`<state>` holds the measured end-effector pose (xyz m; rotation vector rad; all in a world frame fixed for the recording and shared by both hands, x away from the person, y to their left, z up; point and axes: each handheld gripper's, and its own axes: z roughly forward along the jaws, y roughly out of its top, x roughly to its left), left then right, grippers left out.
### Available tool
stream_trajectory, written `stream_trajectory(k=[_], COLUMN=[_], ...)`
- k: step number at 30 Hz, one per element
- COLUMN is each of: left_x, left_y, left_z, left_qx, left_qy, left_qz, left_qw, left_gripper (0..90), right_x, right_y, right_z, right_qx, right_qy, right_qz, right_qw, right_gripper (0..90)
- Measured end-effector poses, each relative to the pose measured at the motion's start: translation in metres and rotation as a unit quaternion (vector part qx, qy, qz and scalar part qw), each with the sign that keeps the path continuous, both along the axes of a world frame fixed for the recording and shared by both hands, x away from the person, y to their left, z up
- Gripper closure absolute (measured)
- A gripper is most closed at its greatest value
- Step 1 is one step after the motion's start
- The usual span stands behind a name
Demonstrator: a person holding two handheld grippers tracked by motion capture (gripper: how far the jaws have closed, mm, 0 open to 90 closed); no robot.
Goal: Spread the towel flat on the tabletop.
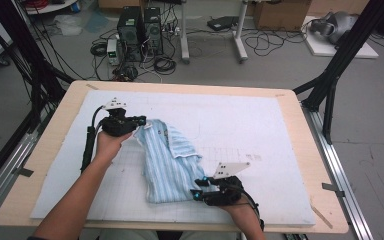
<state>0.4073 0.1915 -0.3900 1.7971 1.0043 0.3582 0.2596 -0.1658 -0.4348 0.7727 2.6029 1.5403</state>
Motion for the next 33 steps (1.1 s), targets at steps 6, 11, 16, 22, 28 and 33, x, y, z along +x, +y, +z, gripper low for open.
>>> stream_trajectory(k=[6,11,16,22,28,33], left_x=[0.0,-0.007,-0.015,-0.024,-0.027,-0.03], left_y=[-0.001,0.004,0.01,0.01,0.017,0.02], left_z=[-0.003,-0.004,-0.011,-0.017,-0.02,-0.021], left_qx=[-0.002,-0.005,-0.004,0.01,0.005,0.001], left_qy=[0.0,-0.005,0.0,-0.003,0.001,0.001], left_qz=[0.018,0.019,0.006,-0.006,-0.003,-0.003], left_qw=[0.9998,0.9998,1.0,0.9999,1.0,1.0], left_gripper=[55.4,49.8,49.6,49.2,49.1,49.1], right_x=[0.017,0.047,0.078,0.105,0.117,0.127], right_y=[0.002,0.017,0.037,0.062,0.065,0.043], right_z=[0.017,0.027,0.022,0.003,-0.001,0.011], right_qx=[0.02,-0.036,-0.101,-0.167,-0.197,-0.142], right_qy=[-0.044,-0.075,-0.084,-0.063,-0.057,-0.079], right_qz=[-0.07,-0.115,-0.119,-0.097,-0.094,-0.17], right_qw=[0.9964,0.9899,0.9842,0.9792,0.9741,0.9719], right_gripper=[34.3,30.6,30.9,33.2,77.1,79.7])
